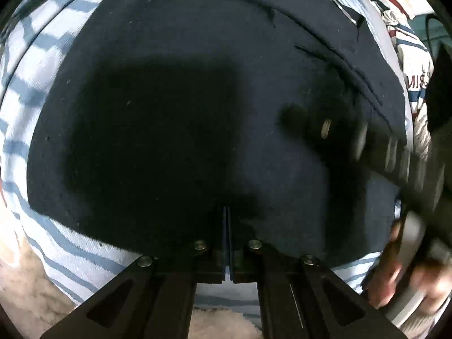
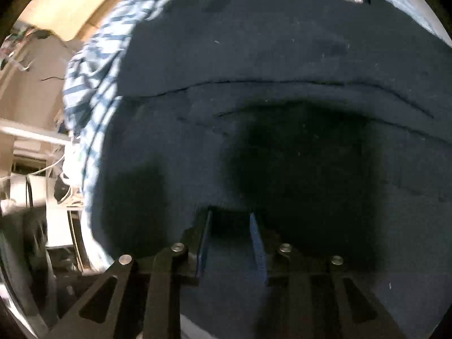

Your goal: Fold clothes

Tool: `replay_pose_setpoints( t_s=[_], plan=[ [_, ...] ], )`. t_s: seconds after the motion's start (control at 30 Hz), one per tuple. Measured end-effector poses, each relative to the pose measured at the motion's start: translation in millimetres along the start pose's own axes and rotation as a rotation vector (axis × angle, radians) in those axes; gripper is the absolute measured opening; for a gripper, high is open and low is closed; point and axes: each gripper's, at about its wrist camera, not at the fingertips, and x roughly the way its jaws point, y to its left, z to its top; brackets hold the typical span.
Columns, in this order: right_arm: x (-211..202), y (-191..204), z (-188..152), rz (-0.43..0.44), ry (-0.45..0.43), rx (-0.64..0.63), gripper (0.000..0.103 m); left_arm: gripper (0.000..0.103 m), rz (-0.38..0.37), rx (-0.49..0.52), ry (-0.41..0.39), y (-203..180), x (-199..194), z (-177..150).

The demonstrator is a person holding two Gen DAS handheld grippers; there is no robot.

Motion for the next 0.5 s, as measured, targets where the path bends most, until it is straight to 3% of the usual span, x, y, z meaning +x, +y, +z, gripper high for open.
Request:
replay_pose_setpoints(
  t_s=[0.17,0.23,0.4,0.5],
  plan=[
    [-39.9,-8.3,16.0,0.041,-0.117,0.097,0.033,0.003,-0.035,-0.037,-0.004,13.9,-10.4,-6.2],
    [-60.1,-6.2,2.3,0.075,-0.14,0.067,0.043,0.003,-0.051,-0.027,-0.014,16.3,-15.5,-10.2],
    [-78.6,-43.1,-34.1,0.106,-0.109,0.191,0.045,0.003,-0.07,0.021,-0.015,15.5,-26.3,-18.2],
    [-74.3,-63.8,-39.7,0.03,-0.1,0.22,0.045,0.003,-0.171,0.055,-0.065,10.8,-39.8,-17.8]
  ],
)
